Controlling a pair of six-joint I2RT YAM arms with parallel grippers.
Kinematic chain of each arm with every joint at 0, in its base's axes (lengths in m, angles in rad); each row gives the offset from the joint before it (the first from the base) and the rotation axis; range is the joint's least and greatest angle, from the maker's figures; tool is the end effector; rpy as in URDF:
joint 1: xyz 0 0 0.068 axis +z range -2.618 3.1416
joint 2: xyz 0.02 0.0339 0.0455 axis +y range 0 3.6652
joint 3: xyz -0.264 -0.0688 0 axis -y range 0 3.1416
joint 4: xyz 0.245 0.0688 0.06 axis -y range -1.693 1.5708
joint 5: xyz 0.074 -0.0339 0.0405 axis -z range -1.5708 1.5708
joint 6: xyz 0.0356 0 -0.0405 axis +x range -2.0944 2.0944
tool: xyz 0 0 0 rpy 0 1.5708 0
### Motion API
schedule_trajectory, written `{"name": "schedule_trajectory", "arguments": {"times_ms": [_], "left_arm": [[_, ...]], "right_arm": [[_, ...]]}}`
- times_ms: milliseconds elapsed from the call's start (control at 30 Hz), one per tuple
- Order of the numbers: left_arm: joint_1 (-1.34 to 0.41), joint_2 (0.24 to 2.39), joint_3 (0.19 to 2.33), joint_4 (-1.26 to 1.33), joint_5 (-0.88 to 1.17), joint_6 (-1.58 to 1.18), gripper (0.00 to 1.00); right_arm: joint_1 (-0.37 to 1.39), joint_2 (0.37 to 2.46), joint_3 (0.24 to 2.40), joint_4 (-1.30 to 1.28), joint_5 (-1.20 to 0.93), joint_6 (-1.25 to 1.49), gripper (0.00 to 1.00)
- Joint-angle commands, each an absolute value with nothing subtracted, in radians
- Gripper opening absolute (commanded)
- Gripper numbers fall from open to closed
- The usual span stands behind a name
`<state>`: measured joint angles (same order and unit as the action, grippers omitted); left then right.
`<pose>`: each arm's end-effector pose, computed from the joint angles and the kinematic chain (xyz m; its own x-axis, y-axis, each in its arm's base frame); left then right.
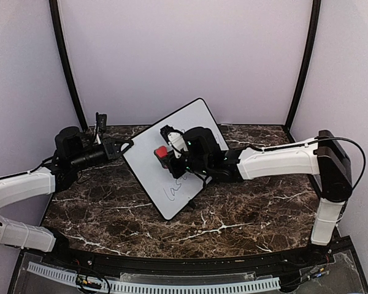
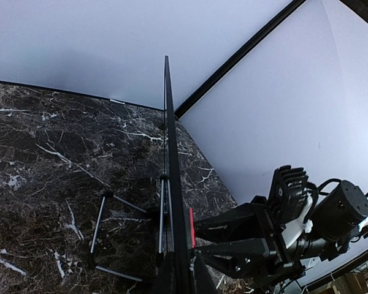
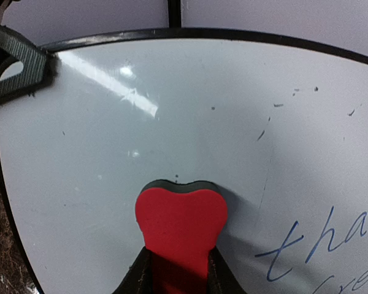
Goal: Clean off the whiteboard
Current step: Erase the whiteboard at the center of the board.
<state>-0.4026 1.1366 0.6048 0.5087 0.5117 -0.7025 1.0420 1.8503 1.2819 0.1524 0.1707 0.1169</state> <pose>0.2283 -0.1162 0.2781 -0.5280 -0.3875 -0.7557 0.5908 0.4717 -0.6546 0.2229 0.3694 0.2419 -0.2926 -0.2729 -0.9165 -0.7434 0.6677 0.0385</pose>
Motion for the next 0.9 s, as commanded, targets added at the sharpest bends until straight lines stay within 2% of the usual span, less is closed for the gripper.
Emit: {"name": "schedule_trajectory", "arguments": {"times_ms": [0,200,567,867], "left_arm": [[-0.428,1.083,0.620,0.673,0.640,-0.722,0.00],[-0.428,1.077,0.620,0.668,0.637,-0.718,0.00],[-0.428,1.077,0.621,0.675,0.644,-0.725,0.00],[-0.428,1.078,0.620,0.671,0.639,-0.721,0.00]], "right_arm": [[1.023,1.934,1.428,0.141,0.198,0.052,0.25],[1.015,1.957,1.457,0.133,0.184,0.048,0.24],[1.016,1.772,1.104,0.191,0.177,0.127,0.23],[0.995,1.822,1.214,0.184,0.178,0.088,0.24]]}}
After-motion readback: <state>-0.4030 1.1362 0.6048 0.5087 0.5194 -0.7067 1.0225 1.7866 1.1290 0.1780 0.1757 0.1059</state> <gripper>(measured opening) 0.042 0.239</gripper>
